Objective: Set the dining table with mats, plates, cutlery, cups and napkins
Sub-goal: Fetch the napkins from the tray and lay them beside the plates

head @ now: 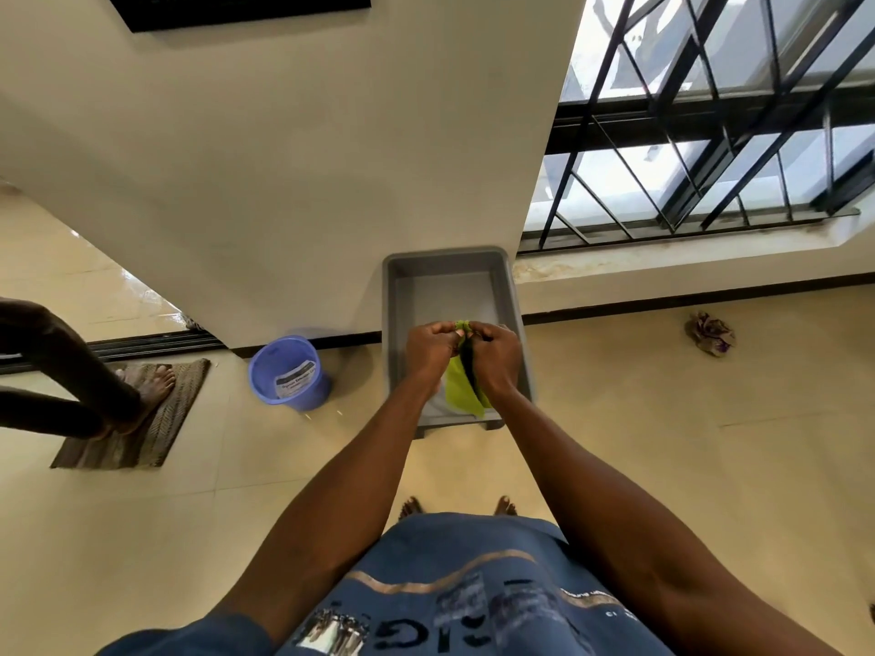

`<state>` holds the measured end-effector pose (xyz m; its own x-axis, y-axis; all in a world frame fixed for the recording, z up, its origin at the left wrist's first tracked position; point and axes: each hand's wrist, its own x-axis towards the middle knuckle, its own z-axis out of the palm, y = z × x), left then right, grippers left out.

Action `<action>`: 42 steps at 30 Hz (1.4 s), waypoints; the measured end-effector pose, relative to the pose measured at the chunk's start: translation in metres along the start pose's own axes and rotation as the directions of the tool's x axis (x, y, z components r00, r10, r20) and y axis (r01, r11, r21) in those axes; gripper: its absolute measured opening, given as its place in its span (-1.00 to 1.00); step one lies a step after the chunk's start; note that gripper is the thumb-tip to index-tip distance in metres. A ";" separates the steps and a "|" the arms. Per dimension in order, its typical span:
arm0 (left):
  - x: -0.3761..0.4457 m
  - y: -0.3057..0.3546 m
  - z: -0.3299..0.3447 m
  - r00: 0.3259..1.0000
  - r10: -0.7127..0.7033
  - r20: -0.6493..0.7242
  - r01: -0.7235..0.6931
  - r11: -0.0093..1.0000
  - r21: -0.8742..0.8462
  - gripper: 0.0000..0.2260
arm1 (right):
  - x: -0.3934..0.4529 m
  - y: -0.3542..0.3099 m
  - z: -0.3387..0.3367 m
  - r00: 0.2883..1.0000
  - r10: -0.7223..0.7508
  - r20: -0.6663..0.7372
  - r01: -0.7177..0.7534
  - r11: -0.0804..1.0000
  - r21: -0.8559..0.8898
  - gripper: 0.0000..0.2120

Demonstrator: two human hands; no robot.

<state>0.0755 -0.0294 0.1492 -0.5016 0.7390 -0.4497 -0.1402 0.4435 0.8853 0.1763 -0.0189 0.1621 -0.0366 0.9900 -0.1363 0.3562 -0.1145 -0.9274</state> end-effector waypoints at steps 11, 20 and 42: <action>0.003 0.007 -0.004 0.999 -0.028 0.024 0.028 0.999 -0.016 -0.86 | 0.003 -0.002 0.008 0.991 0.014 0.130 -0.021 0.998 0.053 -0.81; 0.007 0.018 -0.020 0.999 0.036 0.014 -0.036 0.999 -0.010 -0.83 | 0.016 -0.007 0.005 0.928 0.239 0.287 -0.321 0.904 0.284 -0.68; 0.035 0.089 -0.069 0.861 0.506 -0.053 -0.480 0.843 0.242 -0.89 | 0.033 -0.047 0.009 0.900 -0.354 0.252 0.405 0.894 -0.191 -0.71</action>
<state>-0.0132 0.0015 0.2207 -0.5477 0.8340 0.0667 0.3290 0.1414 0.9337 0.1501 0.0180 0.1985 -0.3945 0.9113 0.1181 0.4819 0.3146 -0.8178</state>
